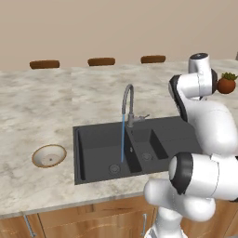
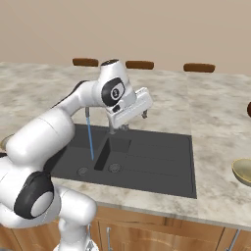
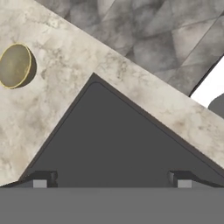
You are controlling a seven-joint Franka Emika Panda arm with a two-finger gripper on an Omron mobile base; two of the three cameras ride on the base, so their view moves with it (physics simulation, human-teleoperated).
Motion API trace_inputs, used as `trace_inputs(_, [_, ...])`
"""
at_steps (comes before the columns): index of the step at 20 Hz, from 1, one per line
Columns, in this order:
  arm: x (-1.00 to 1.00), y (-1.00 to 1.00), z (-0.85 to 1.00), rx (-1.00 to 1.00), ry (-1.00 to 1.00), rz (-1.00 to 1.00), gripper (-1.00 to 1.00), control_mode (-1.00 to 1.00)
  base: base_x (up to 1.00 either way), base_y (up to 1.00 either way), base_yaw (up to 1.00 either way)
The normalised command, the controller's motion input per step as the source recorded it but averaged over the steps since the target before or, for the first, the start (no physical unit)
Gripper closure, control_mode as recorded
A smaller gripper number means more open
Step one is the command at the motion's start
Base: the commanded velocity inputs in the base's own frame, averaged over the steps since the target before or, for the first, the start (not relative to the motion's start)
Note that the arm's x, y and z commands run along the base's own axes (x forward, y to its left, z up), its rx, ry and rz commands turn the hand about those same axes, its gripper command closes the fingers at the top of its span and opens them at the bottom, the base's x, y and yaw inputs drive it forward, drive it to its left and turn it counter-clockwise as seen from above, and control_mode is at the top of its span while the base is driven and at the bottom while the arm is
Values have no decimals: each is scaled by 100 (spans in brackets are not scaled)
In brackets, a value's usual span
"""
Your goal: Rinse each bowl for a few seconds and place them down in the sink or on the counter.
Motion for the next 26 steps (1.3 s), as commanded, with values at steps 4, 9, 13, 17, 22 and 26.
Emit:
trace_inputs(4, [0, -36, 0, 0, 0, -6, -100, -100, 0, 0, 0])
trace_inputs(9, [-1, -35, -3, 0, -1, -6, -100, -100, 0, 0, 0])
trace_inputs(13, [-7, -38, -9, 0, -3, -5, -100, -100, 0, 0, 0])
trace_inputs(17, [-5, -37, -9, 0, -2, -5, -100, -100, 0, 0, 0])
trace_inputs(22, [-9, -42, -5, 0, -1, -6, -100, -100, 0, 0, 0])
trace_inputs(26, [-15, -42, 0, 2, 0, -6, -100, -100, 0, 0, 0])
